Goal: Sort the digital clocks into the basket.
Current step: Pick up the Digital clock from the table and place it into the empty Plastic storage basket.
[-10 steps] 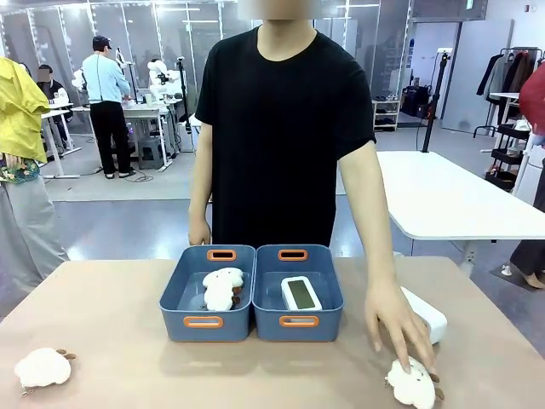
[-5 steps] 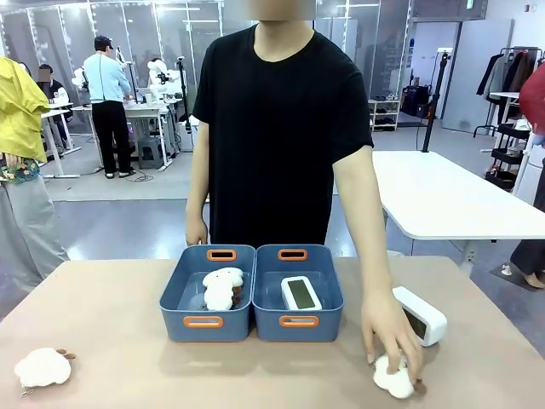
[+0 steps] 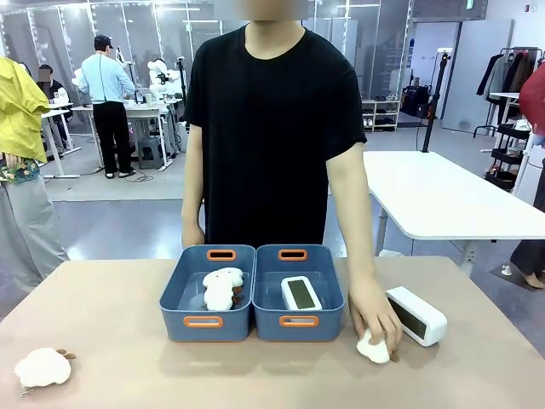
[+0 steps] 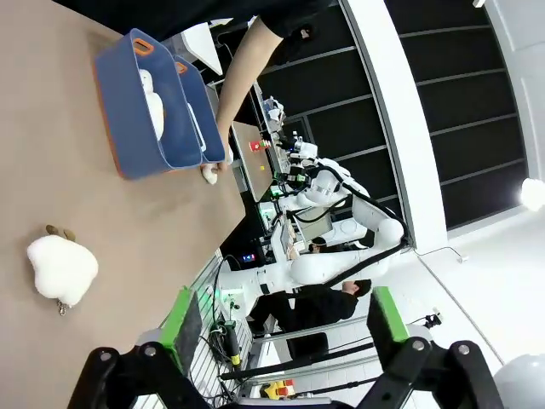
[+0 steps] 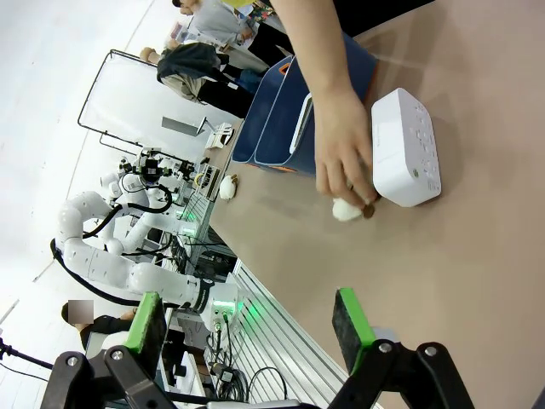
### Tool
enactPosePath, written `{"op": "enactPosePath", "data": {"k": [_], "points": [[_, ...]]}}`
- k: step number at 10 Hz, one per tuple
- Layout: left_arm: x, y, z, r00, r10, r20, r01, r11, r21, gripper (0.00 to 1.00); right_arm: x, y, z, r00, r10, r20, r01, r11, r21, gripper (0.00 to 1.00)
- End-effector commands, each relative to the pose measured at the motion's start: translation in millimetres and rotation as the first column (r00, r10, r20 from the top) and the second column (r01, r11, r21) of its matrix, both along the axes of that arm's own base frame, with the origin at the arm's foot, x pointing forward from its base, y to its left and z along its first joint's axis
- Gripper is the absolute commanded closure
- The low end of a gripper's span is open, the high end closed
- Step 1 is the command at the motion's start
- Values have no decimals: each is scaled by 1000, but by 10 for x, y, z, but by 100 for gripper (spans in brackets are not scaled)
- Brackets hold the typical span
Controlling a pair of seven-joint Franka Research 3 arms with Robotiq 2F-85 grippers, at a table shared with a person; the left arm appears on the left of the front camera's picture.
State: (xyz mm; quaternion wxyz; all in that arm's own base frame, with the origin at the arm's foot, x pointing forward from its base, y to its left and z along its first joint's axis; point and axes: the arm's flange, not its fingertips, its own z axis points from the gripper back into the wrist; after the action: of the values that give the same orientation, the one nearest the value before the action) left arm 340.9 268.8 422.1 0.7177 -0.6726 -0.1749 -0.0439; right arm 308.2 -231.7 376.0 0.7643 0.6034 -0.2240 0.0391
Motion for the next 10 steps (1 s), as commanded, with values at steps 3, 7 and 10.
{"op": "enactPosePath", "data": {"k": [3,7,10], "points": [[-26,2,29,1000,-16,9,16,1000,0,0,375,361,416,975,206,77,-159,901,-405,0],[-26,2,29,1000,-16,9,16,1000,0,0,488,387,752,973,174,154,-100,913,-396,0],[-26,2,29,1000,-16,9,16,1000,0,0,-44,-512,608,982,-31,185,73,972,-225,0]]}}
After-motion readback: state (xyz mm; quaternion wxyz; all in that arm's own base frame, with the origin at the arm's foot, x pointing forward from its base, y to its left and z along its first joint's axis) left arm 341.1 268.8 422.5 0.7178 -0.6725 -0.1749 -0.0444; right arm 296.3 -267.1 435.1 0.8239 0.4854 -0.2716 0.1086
